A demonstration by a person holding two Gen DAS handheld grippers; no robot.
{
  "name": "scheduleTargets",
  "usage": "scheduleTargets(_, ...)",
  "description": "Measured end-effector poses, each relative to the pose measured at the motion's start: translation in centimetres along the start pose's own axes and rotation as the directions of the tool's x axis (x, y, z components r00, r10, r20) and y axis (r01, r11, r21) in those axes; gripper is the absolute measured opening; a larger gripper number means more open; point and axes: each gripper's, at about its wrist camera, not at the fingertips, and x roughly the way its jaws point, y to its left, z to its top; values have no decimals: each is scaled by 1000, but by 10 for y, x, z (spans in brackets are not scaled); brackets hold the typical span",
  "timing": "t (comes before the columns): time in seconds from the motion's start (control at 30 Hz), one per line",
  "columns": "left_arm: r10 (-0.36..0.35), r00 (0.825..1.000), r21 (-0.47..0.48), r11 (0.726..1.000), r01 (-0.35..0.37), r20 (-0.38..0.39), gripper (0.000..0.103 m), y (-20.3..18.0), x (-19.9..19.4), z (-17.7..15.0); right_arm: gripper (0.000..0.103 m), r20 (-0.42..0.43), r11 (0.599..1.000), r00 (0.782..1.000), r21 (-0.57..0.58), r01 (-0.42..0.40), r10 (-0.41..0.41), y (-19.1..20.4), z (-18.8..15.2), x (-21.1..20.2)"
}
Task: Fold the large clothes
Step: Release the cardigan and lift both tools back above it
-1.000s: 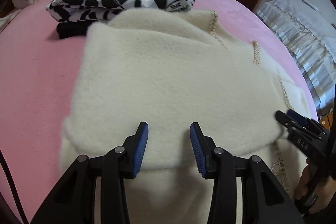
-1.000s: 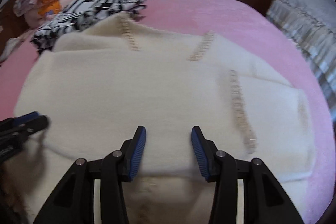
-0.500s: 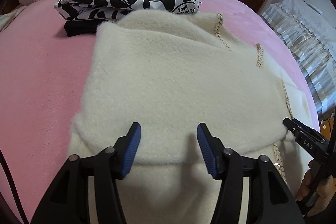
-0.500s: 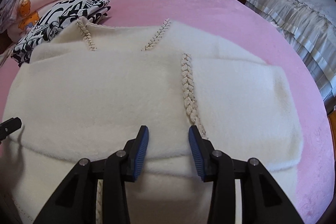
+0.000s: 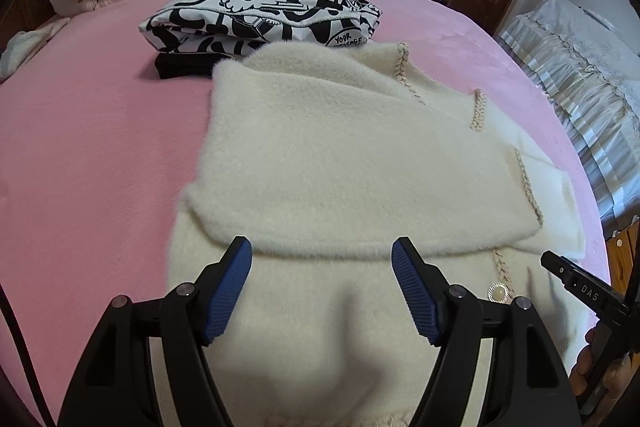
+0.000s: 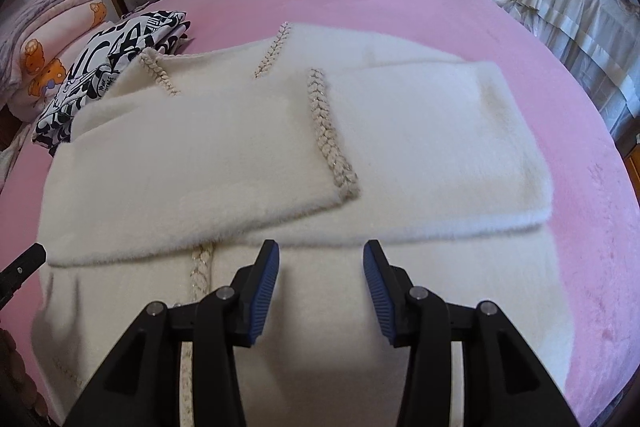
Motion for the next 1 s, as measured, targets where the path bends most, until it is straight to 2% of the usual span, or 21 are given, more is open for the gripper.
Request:
scheduleTargets(0.23, 19, 999, 33, 999, -20, 36, 71, -6, -54, -24, 44, 19, 1000, 1000, 29, -11, 10, -10, -33, -44)
scheduleTargets(0.5, 34, 996, 67, 997, -39, 81, 72, -11, -121, -58, 45, 122, 1000, 992, -19, -21, 23, -6, -66, -119)
scheduleTargets(0.63, 42, 994, 92, 994, -51, 102, 73, -14, -151, -77, 55, 184, 998, 982, -56, -20, 30, -1, -84, -154)
scheduleTargets(0.7, 45, 993, 105, 993, -57, 111, 74, -15, -165, -86, 56, 208, 997, 977, -70, -32, 45, -1, -94, -170)
scheduleTargets(1.0, 78, 987, 145, 985, -98, 139, 80, -10, -203, -122, 56, 251, 995, 966, -96, -37, 60, -14, -130, -203)
